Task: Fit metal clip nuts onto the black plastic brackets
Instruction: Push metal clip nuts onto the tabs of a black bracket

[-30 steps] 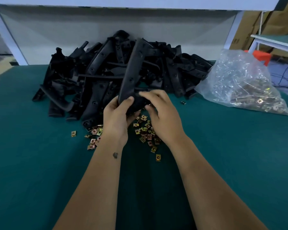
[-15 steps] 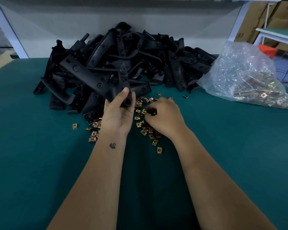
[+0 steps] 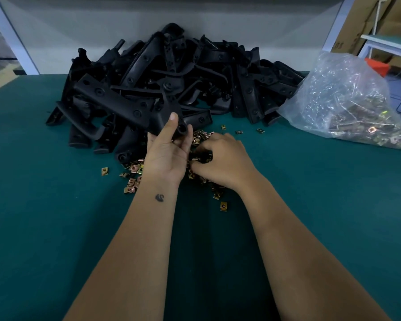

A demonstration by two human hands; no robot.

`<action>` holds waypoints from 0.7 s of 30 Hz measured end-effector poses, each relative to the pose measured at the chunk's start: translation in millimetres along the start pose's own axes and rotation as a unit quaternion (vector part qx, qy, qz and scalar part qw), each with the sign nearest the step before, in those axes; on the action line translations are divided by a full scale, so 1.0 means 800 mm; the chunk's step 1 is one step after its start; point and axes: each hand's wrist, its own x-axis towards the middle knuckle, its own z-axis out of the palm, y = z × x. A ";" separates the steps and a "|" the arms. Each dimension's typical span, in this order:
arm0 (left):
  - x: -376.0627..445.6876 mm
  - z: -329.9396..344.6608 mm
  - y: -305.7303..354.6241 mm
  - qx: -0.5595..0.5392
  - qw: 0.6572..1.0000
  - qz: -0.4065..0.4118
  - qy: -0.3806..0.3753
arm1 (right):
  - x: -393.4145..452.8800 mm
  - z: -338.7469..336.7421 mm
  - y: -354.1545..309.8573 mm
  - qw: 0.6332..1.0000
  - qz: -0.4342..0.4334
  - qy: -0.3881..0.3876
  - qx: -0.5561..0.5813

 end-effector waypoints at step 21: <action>-0.004 0.002 -0.002 0.040 0.998 -0.012 -0.042 | 0.004 -0.019 0.004 0.871 0.146 0.140 0.449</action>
